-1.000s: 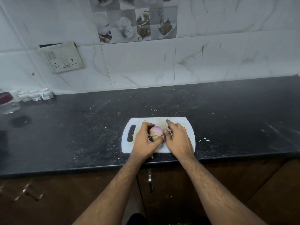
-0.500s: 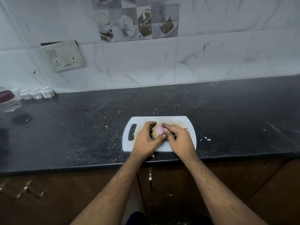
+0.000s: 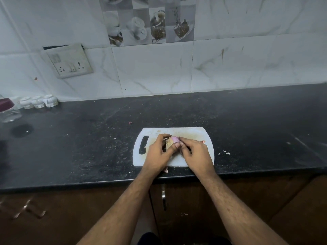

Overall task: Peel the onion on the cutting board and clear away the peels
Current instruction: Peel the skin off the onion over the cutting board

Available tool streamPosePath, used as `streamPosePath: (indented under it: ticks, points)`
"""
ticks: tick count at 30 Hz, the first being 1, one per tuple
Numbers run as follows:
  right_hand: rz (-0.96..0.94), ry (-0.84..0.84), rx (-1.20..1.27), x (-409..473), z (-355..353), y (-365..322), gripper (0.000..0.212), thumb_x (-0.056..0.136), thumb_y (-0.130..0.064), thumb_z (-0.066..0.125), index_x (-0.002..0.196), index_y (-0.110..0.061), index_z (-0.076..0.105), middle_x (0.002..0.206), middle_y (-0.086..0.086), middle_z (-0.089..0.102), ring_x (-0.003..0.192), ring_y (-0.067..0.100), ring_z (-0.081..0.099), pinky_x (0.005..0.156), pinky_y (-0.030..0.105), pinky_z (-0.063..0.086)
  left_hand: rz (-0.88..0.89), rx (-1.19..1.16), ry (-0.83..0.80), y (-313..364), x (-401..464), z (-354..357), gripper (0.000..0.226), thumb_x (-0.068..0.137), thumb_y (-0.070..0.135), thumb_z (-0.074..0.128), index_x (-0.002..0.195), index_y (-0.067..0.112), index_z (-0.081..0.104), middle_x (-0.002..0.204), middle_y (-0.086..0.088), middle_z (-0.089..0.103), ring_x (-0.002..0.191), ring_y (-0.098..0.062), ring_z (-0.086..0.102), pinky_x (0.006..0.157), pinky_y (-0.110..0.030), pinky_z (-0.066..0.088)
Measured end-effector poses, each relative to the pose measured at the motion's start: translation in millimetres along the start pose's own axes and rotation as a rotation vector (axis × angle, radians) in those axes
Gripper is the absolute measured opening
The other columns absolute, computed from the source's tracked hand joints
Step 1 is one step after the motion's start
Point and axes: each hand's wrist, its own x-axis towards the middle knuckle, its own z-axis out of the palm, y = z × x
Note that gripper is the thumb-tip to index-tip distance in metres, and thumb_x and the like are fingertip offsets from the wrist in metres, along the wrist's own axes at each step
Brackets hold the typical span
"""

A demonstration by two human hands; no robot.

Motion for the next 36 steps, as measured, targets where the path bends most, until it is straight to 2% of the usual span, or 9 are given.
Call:
streamPosePath:
  ticks: [4, 9, 13, 15, 21, 23, 28, 32, 36]
  points:
    - [0.089, -0.013, 0.105, -2.8, -1.2, -3.7, 0.025, 0.097, -0.033, 0.067, 0.12, -0.024, 0.075, 0.076, -0.016, 0.072, 0.069, -0.003, 0.068, 0.067, 0.015, 0.053, -0.007, 0.023, -0.042, 7.9, -5.3, -0.8, 0.049, 0.096, 0.04, 0.071, 0.138, 0.021, 0.053, 0.109, 0.007, 0.069, 0.08, -0.029, 0.075, 0.039, -0.032, 0.054]
    - [0.154, -0.013, 0.106, -5.0, 0.4, -5.3, 0.025, 0.097, -0.028, 0.067, 0.119, -0.017, 0.074, 0.076, -0.009, 0.074, 0.063, 0.002, 0.07, 0.069, 0.027, 0.061, -0.028, 0.018, -0.044, 11.7, -5.5, 0.0, 0.05, 0.096, 0.035, 0.073, 0.136, 0.023, 0.045, 0.108, 0.006, 0.069, 0.072, -0.035, 0.073, 0.035, -0.033, 0.052]
    - [0.184, -0.023, 0.028, -2.6, 3.2, -7.8, 0.019, 0.096, -0.026, 0.068, 0.11, -0.014, 0.073, 0.071, -0.011, 0.069, 0.059, 0.002, 0.068, 0.064, 0.027, 0.061, -0.017, 0.052, -0.033, 10.7, -4.0, 1.5, 0.048, 0.095, 0.027, 0.075, 0.129, 0.022, 0.041, 0.107, 0.005, 0.065, 0.06, -0.013, 0.067, 0.033, -0.031, 0.05]
    - [0.198, -0.035, 0.044, -1.9, 3.3, -8.1, 0.017, 0.096, -0.026, 0.067, 0.108, -0.014, 0.072, 0.072, -0.011, 0.068, 0.058, 0.004, 0.068, 0.063, 0.027, 0.06, -0.015, 0.052, -0.033, 8.5, -3.1, 1.8, 0.047, 0.095, 0.026, 0.075, 0.127, 0.021, 0.041, 0.107, 0.004, 0.065, 0.06, -0.015, 0.065, 0.033, -0.031, 0.05]
    - [0.291, 0.017, 0.062, 5.5, 0.3, -4.1, 0.016, 0.1, -0.02, 0.059, 0.106, -0.012, 0.072, 0.069, -0.004, 0.07, 0.058, 0.006, 0.069, 0.048, 0.023, 0.057, 0.046, 0.054, -0.068, 6.1, -5.6, 2.8, 0.042, 0.097, 0.018, 0.072, 0.127, 0.017, 0.043, 0.113, 0.001, 0.064, 0.08, -0.003, 0.066, 0.045, -0.016, 0.049]
    - [0.303, 0.021, 0.078, 8.7, -1.4, -4.4, 0.018, 0.101, -0.024, 0.06, 0.11, -0.013, 0.072, 0.069, -0.004, 0.071, 0.056, 0.006, 0.069, 0.045, 0.023, 0.056, 0.036, 0.031, -0.047, 6.5, -7.1, 1.5, 0.04, 0.098, 0.023, 0.071, 0.127, 0.02, 0.044, 0.116, 0.005, 0.063, 0.089, -0.009, 0.068, 0.042, -0.017, 0.049]
    - [0.365, 0.087, 0.189, 9.4, 0.3, -3.9, 0.02, 0.099, -0.028, 0.064, 0.108, -0.011, 0.07, 0.07, 0.001, 0.072, 0.053, 0.011, 0.07, 0.049, 0.037, 0.061, 0.031, 0.006, -0.025, 2.2, -3.6, 2.1, 0.031, 0.103, 0.027, 0.062, 0.128, 0.024, 0.044, 0.116, 0.013, 0.063, 0.1, -0.015, 0.067, 0.045, -0.019, 0.049]
    - [0.39, 0.116, 0.186, 9.8, 2.4, -3.3, 0.024, 0.099, -0.034, 0.063, 0.105, -0.011, 0.066, 0.076, 0.002, 0.071, 0.053, 0.012, 0.071, 0.047, 0.038, 0.061, 0.018, 0.027, 0.003, -7.8, 0.7, 0.0, 0.026, 0.109, 0.029, 0.049, 0.135, 0.026, 0.045, 0.125, 0.008, 0.062, 0.11, -0.01, 0.065, 0.078, -0.034, 0.053]
    - [0.395, 0.193, 0.157, 10.2, 2.5, -1.9, 0.016, 0.101, -0.028, 0.06, 0.101, -0.012, 0.062, 0.078, 0.002, 0.07, 0.051, 0.012, 0.07, 0.045, 0.038, 0.06, 0.027, 0.073, 0.038, -4.6, 1.8, -1.7, 0.032, 0.113, 0.024, 0.038, 0.141, 0.023, 0.052, 0.121, 0.018, 0.06, 0.107, 0.019, 0.056, 0.087, -0.001, 0.043]
